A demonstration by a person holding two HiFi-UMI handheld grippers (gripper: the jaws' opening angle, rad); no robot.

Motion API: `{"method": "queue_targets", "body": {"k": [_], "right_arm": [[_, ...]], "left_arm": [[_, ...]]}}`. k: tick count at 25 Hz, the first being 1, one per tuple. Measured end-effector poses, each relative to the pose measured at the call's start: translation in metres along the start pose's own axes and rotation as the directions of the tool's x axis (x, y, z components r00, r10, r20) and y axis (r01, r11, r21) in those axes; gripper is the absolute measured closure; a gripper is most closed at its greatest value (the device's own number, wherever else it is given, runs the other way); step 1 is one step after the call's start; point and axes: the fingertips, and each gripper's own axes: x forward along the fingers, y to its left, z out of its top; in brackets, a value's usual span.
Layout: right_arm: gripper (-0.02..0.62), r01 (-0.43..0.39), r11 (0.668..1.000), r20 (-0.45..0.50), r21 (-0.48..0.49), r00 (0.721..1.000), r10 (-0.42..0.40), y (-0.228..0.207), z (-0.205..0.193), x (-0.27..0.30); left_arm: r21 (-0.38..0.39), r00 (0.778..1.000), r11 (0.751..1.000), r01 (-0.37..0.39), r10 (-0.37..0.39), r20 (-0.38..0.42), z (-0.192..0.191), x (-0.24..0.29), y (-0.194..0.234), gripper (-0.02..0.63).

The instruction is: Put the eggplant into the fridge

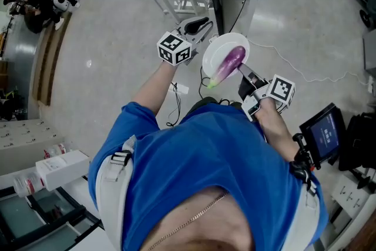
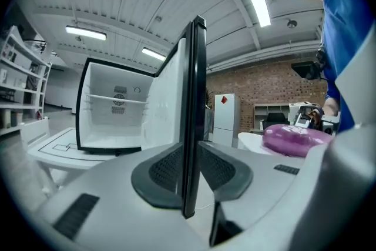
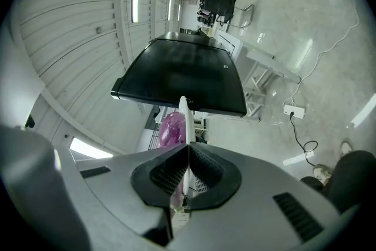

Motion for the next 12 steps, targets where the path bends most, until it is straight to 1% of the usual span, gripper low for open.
{"method": "queue_targets", "body": {"k": [3, 7, 9, 12], "right_arm": [[0.584, 0.008, 1.000, -0.015, -0.005, 1.000, -0.008, 0.001, -0.006, 0.002], [0.584, 0.000, 1.000, -0.032, -0.001, 0.999, 0.000, 0.007, -0.017, 0.010], [0.584, -0.002, 1.000, -0.044, 0.004, 0.999, 0.002, 0.011, -0.023, 0.014], [0.584, -0.014, 1.000, -0.060, 0.002, 0.998, 0.014, 0.014, -0.030, 0.022]], "left_arm": [[-0.060, 0.999, 0.998, -0.031, 0.032, 0.017, -0.006, -0.018, 0.002, 0.517], [-0.131, 0.994, 0.987, -0.090, 0.097, 0.048, -0.009, -0.050, 0.008, 0.567], [-0.155, 0.990, 0.981, -0.119, 0.130, 0.063, -0.008, -0.066, 0.011, 0.597], [-0.181, 0.983, 0.972, -0.148, 0.165, 0.082, -0.004, -0.084, 0.014, 0.597]]}}
